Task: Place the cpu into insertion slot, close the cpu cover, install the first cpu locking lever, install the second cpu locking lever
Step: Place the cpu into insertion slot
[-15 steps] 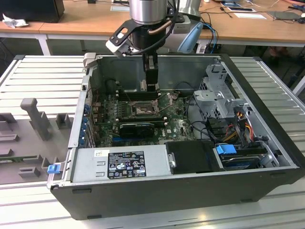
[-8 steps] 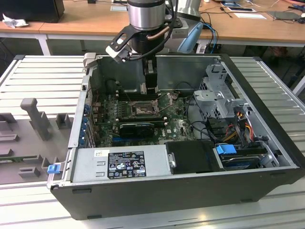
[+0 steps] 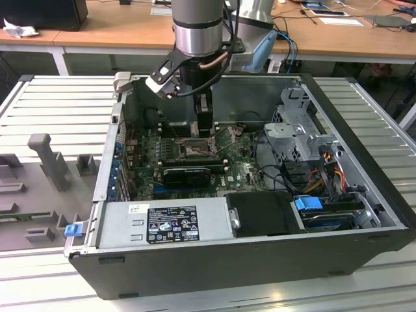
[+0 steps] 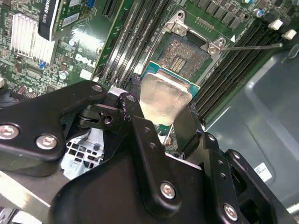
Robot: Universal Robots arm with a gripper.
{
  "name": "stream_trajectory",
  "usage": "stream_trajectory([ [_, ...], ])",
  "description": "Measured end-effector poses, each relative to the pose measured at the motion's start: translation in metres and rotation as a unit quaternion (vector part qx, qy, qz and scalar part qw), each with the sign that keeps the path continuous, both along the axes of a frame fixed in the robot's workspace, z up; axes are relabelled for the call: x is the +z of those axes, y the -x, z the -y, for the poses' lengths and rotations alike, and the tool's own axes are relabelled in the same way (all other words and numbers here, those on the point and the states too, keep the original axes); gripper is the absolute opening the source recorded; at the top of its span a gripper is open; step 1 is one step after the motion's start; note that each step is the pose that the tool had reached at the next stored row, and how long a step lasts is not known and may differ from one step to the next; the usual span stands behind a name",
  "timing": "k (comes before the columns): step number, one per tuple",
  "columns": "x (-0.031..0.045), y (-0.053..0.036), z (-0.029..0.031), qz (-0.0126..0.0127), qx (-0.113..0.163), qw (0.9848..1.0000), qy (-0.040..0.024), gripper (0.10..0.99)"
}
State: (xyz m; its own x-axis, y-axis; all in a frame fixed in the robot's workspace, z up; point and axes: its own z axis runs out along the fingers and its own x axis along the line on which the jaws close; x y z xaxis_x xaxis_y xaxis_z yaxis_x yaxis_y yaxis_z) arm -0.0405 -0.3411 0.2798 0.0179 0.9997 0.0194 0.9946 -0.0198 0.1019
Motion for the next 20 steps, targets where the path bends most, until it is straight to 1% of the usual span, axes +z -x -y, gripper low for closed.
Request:
stream_trajectory([
  [1, -0.0042, 0.0011, -0.0004, 0.0000, 0.006, 1.0000, 0.0000, 0.525],
  [3, -0.0079, 0.0022, -0.0013, 0.0000, 0.008, 1.0000, 0.0000, 0.525],
  [7, -0.0225, 0.0055, -0.0052, 0.0000, 0.009, 1.0000, 0.0000, 0.525],
  [11, -0.0301, 0.0055, -0.0067, -0.0004, 0.006, 1.0000, 0.0000, 0.525],
  [15, -0.0386, 0.0084, -0.0085, -0.0003, 0.006, 1.0000, 0.0000, 0.525],
  [17, -0.0429, 0.0088, -0.0105, -0.0004, 0.006, 1.0000, 0.0000, 0.525],
  [18, -0.0460, 0.0089, -0.0125, -0.0007, 0.004, 1.0000, 0.0001, 0.525],
  [20, -0.0518, 0.0088, -0.0146, -0.0012, -0.001, 1.0000, 0.0000, 0.525],
])
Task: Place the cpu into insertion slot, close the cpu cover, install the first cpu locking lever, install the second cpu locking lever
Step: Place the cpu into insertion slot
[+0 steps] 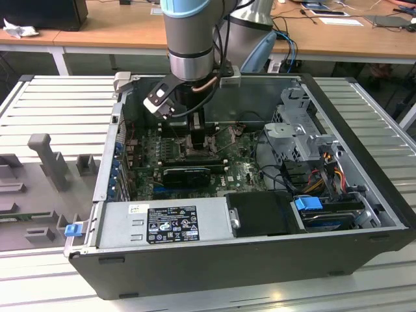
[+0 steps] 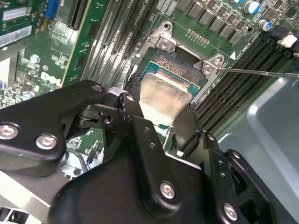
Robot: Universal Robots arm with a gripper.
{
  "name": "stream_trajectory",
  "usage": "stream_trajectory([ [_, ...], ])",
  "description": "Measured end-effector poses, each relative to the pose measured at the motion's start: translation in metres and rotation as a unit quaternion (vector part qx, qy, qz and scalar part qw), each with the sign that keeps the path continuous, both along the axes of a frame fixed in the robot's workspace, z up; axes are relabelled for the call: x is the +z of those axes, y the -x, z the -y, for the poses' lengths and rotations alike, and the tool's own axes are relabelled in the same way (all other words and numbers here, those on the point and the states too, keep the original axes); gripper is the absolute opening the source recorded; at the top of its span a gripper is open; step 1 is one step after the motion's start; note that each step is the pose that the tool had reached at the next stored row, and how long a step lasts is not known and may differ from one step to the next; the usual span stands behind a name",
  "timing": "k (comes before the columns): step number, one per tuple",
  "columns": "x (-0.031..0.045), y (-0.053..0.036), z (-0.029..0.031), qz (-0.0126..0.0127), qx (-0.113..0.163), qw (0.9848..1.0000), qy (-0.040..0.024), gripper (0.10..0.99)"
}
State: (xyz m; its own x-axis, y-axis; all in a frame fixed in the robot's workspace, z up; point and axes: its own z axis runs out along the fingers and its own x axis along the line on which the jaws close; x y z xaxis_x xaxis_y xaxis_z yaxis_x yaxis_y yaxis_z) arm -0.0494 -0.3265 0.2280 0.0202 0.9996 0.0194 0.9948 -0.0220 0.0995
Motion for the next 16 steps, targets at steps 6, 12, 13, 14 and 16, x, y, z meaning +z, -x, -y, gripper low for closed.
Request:
stream_trajectory([
  [6, -0.0132, 0.0000, -0.0034, -0.0009, 0.000, 1.0000, 0.0000, 0.525],
  [12, -0.0199, -0.0011, -0.0061, -0.0021, -0.005, 1.0000, 0.0000, 0.525],
  [13, -0.0206, -0.0011, -0.0062, -0.0021, -0.005, 1.0000, 0.0000, 0.525],
  [14, -0.0212, -0.0011, -0.0064, -0.0021, -0.005, 1.0000, 0.0000, 0.525],
  [16, -0.0223, -0.0012, -0.0067, -0.0021, -0.005, 1.0000, 0.0000, 0.525],
])
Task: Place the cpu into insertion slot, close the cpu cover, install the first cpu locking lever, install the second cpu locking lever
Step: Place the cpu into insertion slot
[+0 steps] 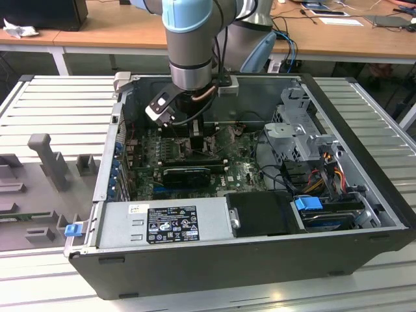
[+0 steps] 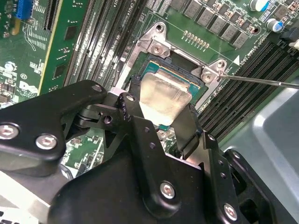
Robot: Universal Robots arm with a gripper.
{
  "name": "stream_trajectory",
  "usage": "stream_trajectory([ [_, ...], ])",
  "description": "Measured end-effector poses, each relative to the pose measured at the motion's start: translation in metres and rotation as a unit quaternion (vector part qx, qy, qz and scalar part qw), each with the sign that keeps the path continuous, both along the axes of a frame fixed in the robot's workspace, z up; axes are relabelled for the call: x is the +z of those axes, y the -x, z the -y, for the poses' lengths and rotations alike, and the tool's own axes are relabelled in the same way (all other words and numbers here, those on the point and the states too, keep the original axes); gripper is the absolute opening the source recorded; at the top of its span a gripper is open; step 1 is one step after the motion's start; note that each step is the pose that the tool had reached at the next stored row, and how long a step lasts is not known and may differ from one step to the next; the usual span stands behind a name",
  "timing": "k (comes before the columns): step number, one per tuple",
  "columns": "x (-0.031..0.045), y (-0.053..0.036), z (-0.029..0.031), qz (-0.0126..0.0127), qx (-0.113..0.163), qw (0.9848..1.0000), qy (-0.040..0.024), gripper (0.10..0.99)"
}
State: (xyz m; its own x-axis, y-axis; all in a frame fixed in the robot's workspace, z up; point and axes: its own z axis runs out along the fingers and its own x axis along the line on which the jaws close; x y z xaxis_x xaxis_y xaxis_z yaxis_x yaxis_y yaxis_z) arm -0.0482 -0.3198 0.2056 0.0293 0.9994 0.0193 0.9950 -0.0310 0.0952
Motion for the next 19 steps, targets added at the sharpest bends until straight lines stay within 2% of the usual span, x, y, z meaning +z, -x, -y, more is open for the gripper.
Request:
stream_trajectory([
  [4, -0.0045, 0.0000, -0.0008, -0.0001, 0.000, 1.0000, 0.0000, 0.525],
  [10, -0.0046, 0.0001, -0.0008, 0.0000, 0.000, 1.0000, 0.0000, 0.537],
  [11, -0.0046, 0.0001, -0.0008, 0.0000, 0.000, 1.0000, 0.0000, 0.600],
  [17, 0.0002, 0.0001, -0.0008, 0.0000, 0.000, 1.0000, 0.0000, 0.600],
  [18, 0.0017, 0.0001, -0.0008, 0.0000, 0.000, 1.0000, 0.0000, 0.584],
  [19, 0.0028, 0.0001, -0.0008, 0.0000, 0.000, 1.0000, 0.0000, 0.522],
])
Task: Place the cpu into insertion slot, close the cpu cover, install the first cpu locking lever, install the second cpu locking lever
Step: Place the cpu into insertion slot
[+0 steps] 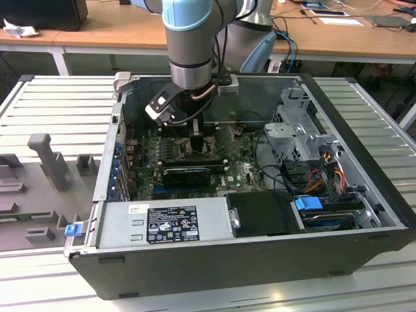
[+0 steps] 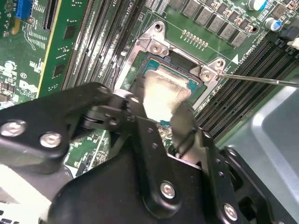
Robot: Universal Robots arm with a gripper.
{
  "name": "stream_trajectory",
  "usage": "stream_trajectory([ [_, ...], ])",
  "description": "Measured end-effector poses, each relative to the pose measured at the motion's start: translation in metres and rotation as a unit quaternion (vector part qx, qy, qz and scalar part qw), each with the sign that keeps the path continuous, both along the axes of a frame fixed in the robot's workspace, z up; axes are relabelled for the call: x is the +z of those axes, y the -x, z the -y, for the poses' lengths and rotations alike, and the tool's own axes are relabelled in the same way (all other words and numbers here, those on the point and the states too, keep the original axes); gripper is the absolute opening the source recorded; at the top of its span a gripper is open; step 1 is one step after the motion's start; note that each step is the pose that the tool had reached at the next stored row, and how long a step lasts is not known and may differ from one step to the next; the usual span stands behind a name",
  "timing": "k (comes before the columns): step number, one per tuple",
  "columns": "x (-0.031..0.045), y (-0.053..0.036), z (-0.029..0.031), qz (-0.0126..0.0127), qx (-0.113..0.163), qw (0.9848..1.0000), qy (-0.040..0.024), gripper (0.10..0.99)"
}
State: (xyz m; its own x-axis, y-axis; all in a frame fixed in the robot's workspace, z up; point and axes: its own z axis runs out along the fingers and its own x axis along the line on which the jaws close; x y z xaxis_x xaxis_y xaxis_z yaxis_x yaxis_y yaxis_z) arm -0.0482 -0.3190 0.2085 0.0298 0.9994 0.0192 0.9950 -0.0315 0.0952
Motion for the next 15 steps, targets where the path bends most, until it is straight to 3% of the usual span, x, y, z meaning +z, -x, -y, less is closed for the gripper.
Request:
stream_trajectory([
  [1, 0.0007, 0.0000, 0.0000, 0.0000, 0.000, 1.0000, 0.0000, 0.455],
  [2, 0.0015, 0.0000, 0.0000, 0.0000, 0.000, 1.0000, 0.0000, 0.455],
  [3, 0.0022, 0.0000, 0.0000, -0.0001, 0.000, 1.0000, 0.0000, 0.337],
  [4, 0.0024, -0.0001, -0.0001, -0.0001, 0.000, 1.0000, 0.0001, 0.337],
  [5, 0.0030, -0.0001, 0.0000, -0.0002, 0.000, 1.0000, 0.0006, 0.216],
  [7, 0.0038, 0.0000, 0.0000, -0.0002, 0.000, 1.0000, 0.0009, 0.216],
  [8, 0.0042, 0.0000, 0.0000, -0.0001, 0.000, 1.0000, 0.0009, 0.106],
  [15, 0.0088, 0.0000, 0.0000, -0.0001, 0.000, 1.0000, 0.0009, 0.106],
])
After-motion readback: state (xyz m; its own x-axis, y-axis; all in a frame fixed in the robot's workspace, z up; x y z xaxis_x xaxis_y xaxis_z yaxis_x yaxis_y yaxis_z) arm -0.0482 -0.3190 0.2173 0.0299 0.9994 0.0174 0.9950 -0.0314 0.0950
